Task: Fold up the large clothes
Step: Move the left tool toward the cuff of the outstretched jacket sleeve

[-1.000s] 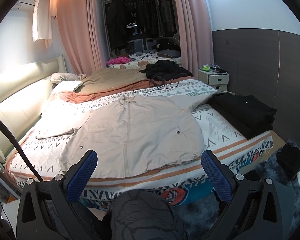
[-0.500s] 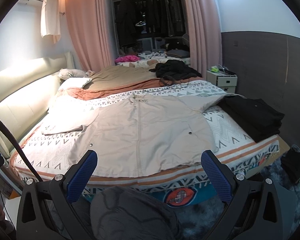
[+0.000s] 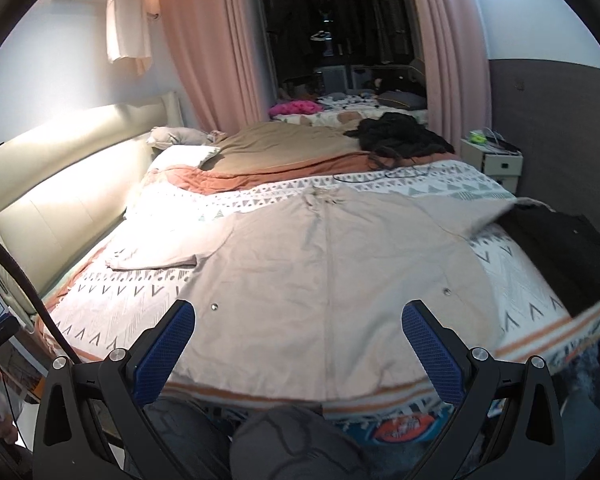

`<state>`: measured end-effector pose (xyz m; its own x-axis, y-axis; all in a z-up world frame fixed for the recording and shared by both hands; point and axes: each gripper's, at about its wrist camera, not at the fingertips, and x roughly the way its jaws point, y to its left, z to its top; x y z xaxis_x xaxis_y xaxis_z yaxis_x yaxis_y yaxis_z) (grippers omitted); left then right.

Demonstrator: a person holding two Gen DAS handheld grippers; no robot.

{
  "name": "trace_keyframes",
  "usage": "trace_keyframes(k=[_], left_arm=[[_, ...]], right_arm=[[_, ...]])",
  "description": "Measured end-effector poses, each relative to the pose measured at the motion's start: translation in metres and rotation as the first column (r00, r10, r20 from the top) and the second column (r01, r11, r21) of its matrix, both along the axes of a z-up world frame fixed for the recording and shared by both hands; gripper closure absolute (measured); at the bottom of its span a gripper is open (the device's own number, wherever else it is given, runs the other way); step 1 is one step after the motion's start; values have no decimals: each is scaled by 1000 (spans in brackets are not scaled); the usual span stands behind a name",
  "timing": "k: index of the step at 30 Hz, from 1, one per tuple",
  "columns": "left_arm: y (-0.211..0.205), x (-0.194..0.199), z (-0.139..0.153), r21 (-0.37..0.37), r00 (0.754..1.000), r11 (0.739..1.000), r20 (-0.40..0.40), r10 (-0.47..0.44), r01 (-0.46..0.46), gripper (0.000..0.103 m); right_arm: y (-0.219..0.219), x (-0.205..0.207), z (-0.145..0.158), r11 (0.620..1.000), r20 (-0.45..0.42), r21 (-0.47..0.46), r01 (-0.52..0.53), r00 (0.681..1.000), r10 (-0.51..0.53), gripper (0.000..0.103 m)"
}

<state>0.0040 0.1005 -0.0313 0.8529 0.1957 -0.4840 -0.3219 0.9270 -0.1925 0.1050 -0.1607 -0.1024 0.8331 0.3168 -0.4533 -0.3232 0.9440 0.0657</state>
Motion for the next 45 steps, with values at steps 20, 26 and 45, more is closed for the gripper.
trace_keyframes(k=[20, 26, 45], left_arm=[[98, 111, -30, -60, 983, 985, -94, 156, -162, 0], [135, 143, -49, -112, 977, 974, -108, 185, -197, 0], [272, 252, -127, -295, 949, 907, -189, 251, -299, 20]], right_arm=[[65, 165, -16, 985, -59, -25, -171, 984, 170, 0], [88, 216, -16, 980, -67, 13, -197, 978, 198, 0], [173, 372, -89, 981, -275, 76, -180, 942, 194, 0]])
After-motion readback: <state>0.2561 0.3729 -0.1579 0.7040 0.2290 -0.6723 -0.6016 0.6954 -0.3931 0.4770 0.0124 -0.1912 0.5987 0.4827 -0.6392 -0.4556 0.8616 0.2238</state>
